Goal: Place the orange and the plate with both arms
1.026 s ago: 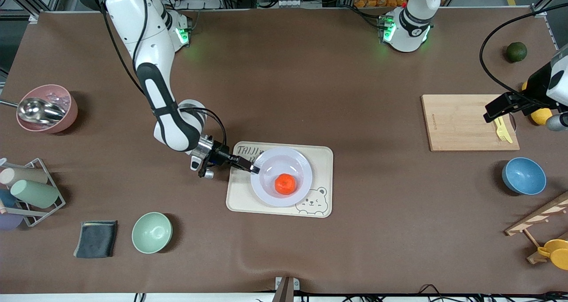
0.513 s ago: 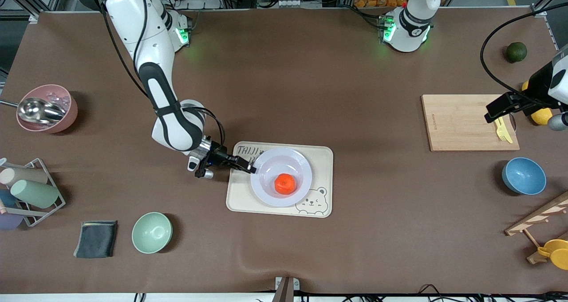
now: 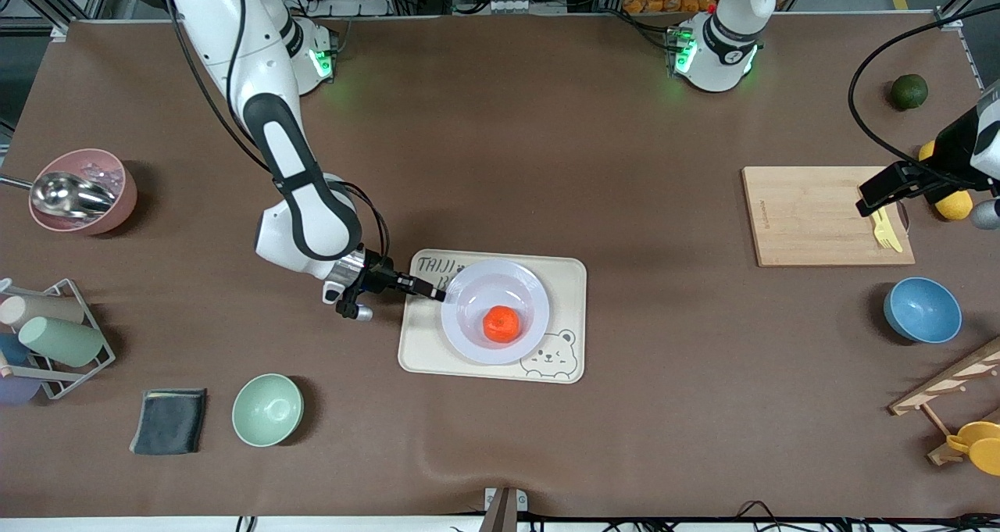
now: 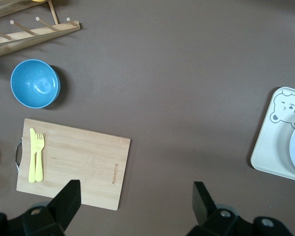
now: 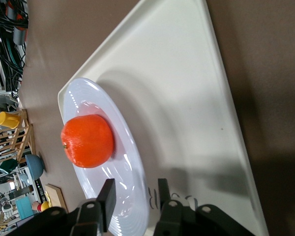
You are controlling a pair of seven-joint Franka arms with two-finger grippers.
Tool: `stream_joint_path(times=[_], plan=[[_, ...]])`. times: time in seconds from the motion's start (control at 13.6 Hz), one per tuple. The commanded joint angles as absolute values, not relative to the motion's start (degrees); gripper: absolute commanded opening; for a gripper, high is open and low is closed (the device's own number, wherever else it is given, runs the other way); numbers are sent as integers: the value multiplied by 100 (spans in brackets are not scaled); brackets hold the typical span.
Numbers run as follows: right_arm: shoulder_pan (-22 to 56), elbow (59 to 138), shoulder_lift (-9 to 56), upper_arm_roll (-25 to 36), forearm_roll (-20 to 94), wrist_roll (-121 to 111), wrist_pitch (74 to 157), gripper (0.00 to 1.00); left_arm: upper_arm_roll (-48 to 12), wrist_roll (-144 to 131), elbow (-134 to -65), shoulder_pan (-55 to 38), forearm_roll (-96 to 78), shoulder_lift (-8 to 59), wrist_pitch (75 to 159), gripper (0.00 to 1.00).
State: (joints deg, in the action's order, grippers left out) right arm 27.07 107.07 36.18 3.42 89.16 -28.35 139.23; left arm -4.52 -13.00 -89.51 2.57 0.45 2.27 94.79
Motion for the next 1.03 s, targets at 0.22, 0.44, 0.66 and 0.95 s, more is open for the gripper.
stream_joint_path(times=[0.22,0.44,0.66,0.95], plan=[[2190,10916,2963,290,7186,-1568,13309,84,-431,-1116,-8886,299,26,115,9361,100],[1374,10855,2690,290,5909,-1187,12159,89,-422,-1081,-8868,299,26,105,9220,100],[907,10653,2558,290,4873,-1187,11682,100,-387,-1064,-8851,299,35,114,9220,100],[108,10170,2514,281,3702,-1222,10585,100,-387,-1063,-8851,316,26,105,9202,100]])
